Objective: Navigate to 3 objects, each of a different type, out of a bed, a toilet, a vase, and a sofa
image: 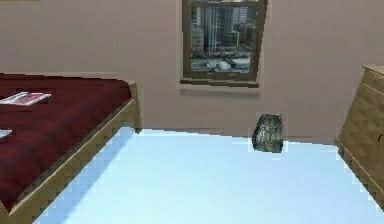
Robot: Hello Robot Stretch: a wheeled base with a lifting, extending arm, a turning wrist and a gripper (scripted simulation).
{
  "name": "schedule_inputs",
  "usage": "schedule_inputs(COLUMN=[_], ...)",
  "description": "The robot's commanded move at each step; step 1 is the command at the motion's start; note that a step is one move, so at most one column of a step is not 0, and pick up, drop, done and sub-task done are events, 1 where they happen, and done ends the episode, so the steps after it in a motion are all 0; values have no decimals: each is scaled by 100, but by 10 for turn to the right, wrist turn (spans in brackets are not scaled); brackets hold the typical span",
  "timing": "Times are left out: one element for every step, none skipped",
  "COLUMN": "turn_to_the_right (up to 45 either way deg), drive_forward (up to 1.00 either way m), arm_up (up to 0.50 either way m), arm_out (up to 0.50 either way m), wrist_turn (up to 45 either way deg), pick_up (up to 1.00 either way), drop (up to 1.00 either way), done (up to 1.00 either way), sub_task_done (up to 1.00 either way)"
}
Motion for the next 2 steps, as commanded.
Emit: schedule_inputs(turn_to_the_right=[0, -450], drive_forward=[10, 0], arm_up=[0, 0], arm_out=[0, 0], wrist_turn=[0, 0], pick_up=[0, 0], drop=[0, 0], done=[0, 0], sub_task_done=[0, 0])
